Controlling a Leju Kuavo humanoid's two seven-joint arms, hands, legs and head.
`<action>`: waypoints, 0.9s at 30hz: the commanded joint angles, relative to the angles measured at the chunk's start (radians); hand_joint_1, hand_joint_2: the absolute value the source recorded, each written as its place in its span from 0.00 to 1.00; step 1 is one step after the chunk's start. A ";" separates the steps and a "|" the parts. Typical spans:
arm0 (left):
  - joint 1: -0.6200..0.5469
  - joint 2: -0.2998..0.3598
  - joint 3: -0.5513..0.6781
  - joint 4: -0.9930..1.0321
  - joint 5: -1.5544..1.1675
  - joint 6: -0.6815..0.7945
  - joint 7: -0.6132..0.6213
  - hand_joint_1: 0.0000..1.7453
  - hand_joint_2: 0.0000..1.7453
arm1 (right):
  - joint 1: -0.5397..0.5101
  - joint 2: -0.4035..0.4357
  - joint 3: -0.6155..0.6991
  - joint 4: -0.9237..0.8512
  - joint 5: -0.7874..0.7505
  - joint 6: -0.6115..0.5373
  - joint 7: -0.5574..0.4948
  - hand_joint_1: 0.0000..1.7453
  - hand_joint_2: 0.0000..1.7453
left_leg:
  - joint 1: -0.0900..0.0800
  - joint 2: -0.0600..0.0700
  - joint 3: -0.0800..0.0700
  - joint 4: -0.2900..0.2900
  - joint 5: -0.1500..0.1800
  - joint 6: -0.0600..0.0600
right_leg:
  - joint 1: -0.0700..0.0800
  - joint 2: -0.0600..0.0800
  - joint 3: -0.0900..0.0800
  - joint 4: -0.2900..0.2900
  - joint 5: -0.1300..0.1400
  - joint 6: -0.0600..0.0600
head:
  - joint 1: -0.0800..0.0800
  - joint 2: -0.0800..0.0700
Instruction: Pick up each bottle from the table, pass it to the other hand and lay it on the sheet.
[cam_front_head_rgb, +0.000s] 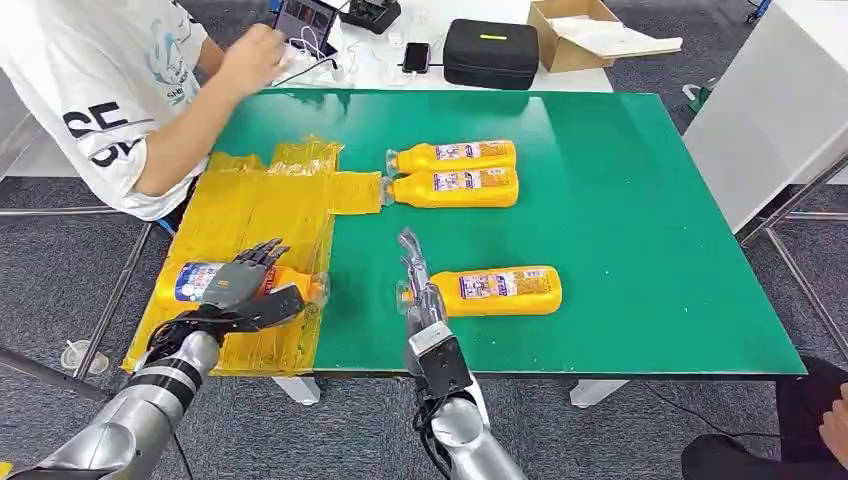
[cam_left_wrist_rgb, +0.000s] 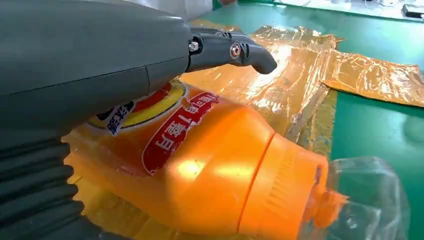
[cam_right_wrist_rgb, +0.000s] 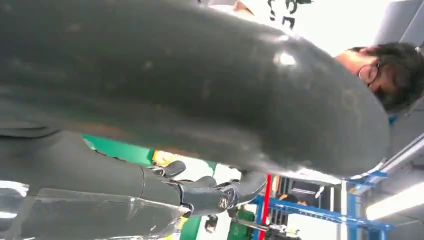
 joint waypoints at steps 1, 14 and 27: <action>0.023 0.000 0.031 0.000 0.119 -0.063 -0.044 0.00 0.00 | -0.038 -0.002 -0.033 0.078 -0.009 0.003 0.005 0.00 0.00 | -0.001 0.002 0.003 -0.001 -0.001 0.001 | 0.000 0.001 0.002 -0.001 0.000 -0.001 | 0.000 0.000; 0.149 -0.150 0.329 -0.452 0.872 -0.097 -0.073 0.00 1.00 | -0.152 -0.131 -0.072 0.125 0.373 -0.138 0.227 0.00 1.00 | 0.000 0.000 -0.001 0.000 0.001 0.002 | 0.000 -0.002 0.000 -0.001 0.000 0.000 | 0.000 0.000; 0.353 -0.196 0.334 -0.736 0.988 -0.019 -0.082 0.00 1.00 | -0.332 -0.336 -0.146 0.251 0.623 0.061 0.515 0.00 1.00 | -0.002 0.002 -0.001 0.000 0.000 0.003 | -0.001 0.001 0.000 -0.001 0.001 0.001 | 0.000 0.000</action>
